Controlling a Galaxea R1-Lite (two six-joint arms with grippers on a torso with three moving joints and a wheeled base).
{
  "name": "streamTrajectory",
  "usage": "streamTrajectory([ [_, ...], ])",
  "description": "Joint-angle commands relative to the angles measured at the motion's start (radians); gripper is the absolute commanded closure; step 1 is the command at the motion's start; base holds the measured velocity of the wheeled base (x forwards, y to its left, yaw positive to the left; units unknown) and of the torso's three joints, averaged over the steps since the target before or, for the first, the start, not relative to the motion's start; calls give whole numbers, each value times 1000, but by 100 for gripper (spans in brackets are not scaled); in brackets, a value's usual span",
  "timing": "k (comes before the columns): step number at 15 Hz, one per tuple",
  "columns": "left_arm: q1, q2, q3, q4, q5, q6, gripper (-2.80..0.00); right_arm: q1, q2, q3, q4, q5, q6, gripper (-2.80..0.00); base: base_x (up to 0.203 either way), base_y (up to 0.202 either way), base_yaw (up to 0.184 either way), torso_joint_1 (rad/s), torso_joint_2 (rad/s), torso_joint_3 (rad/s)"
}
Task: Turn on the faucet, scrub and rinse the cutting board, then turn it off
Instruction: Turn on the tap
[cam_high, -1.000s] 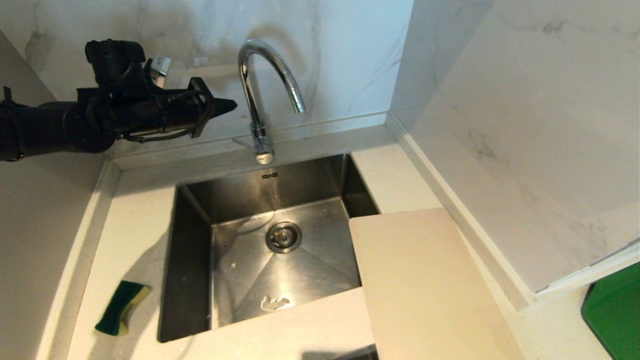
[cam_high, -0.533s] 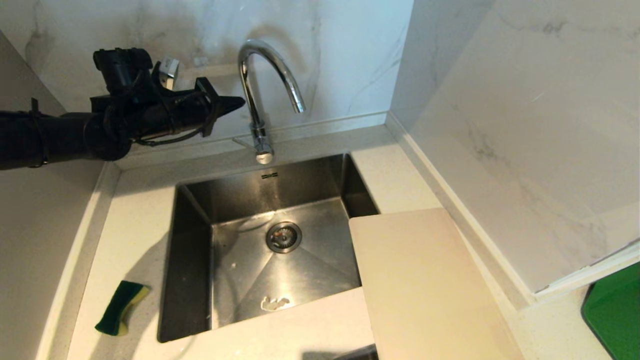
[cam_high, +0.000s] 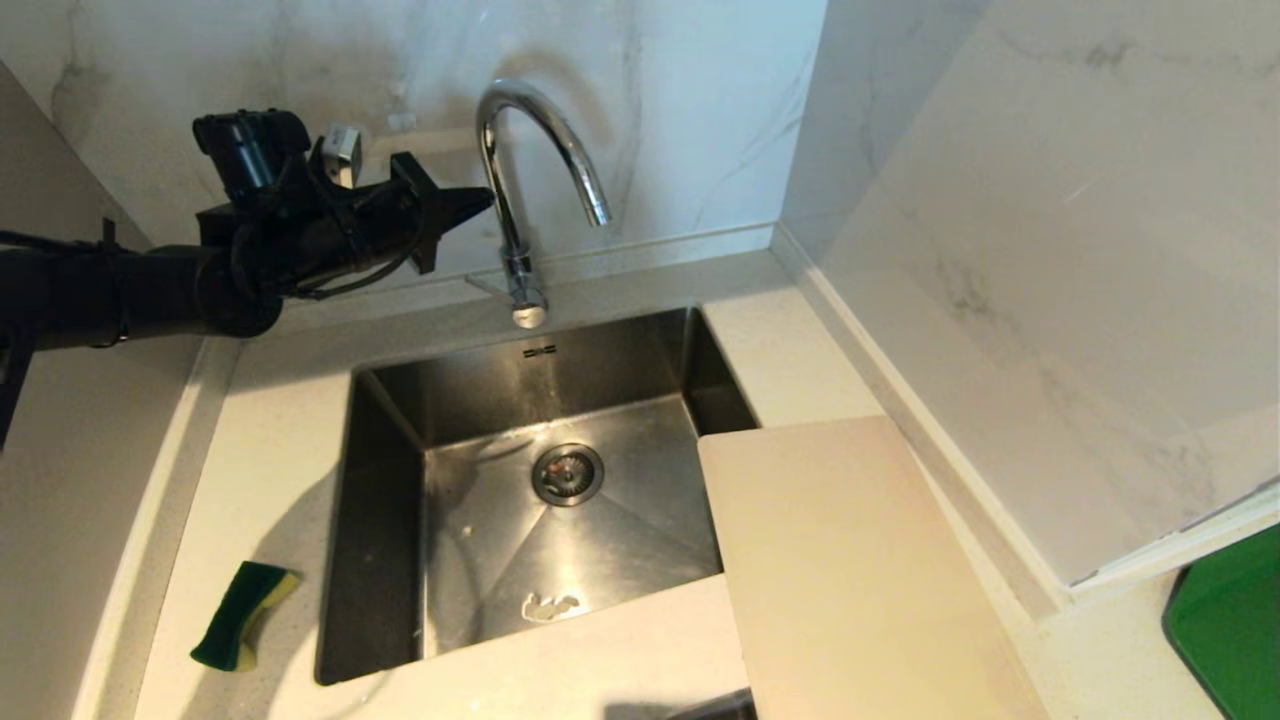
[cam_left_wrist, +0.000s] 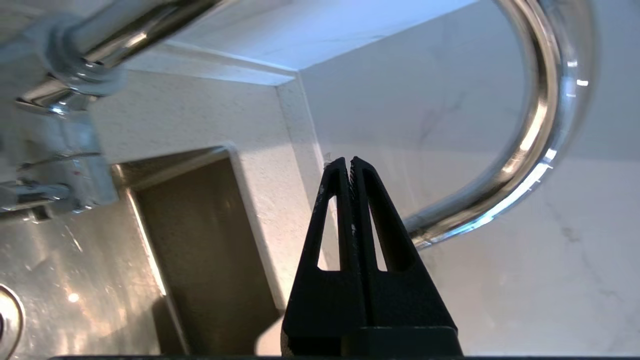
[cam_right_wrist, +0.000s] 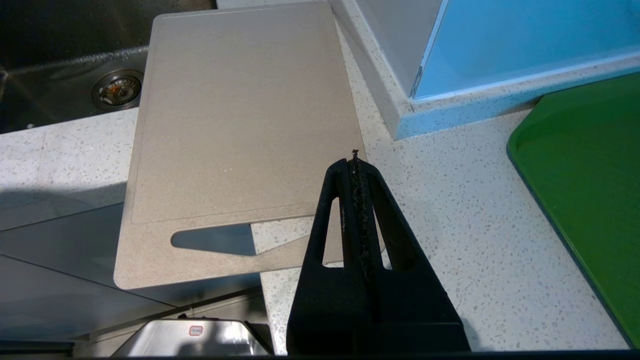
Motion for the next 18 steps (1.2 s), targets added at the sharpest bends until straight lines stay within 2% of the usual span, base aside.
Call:
streamTrajectory([
  [1,12,15,-1,-8,-3,-6,0,0,0,0,0,0,0,0,0,0,0,0,0,0],
  [7,32,36,-1,2,-4,1,0,0,0,0,0,0,0,0,0,0,0,0,0,0],
  [9,30,37,-1,34,-3,21,0,0,0,0,0,0,0,0,0,0,0,0,0,0],
  [11,26,37,-1,52,7,75,0,0,0,0,0,0,0,0,0,0,0,0,0,0],
  [13,26,35,-2,46,28,81,0,0,0,0,0,0,0,0,0,0,0,0,0,0],
  [18,26,40,1,44,29,92,0,0,0,0,0,0,0,0,0,0,0,0,0,0],
])
